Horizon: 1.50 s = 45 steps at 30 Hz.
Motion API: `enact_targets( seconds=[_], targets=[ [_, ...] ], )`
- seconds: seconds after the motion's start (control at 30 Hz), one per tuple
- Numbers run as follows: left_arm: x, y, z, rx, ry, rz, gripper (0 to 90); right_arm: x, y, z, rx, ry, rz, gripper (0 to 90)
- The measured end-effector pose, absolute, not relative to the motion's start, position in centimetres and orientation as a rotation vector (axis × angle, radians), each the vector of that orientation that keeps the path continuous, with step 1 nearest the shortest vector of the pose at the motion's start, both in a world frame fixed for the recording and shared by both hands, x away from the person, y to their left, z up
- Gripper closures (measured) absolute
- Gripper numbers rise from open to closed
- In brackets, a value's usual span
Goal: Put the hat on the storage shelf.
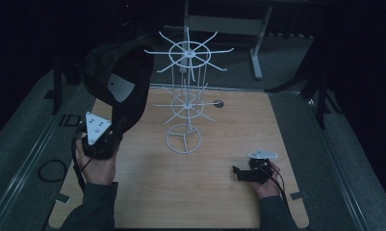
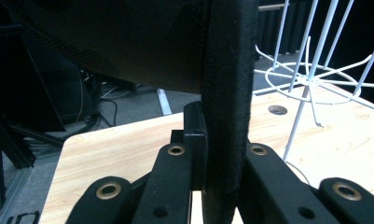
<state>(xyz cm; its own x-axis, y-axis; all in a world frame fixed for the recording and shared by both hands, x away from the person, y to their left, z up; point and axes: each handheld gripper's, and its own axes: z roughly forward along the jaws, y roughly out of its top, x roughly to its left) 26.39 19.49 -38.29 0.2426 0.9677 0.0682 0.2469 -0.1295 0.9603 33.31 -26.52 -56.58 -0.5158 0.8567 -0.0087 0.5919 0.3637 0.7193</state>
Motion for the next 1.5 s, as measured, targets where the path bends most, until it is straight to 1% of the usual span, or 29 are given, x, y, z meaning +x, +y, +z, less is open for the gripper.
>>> enact_targets(
  seconds=[1.5],
  targets=[
    [26.4, 17.7, -39.3, 1.607, 1.125, 0.980, 86.7, 33.3, -26.5, -56.6, 1.265, 2.247, 0.947, 11.3]
  ],
)
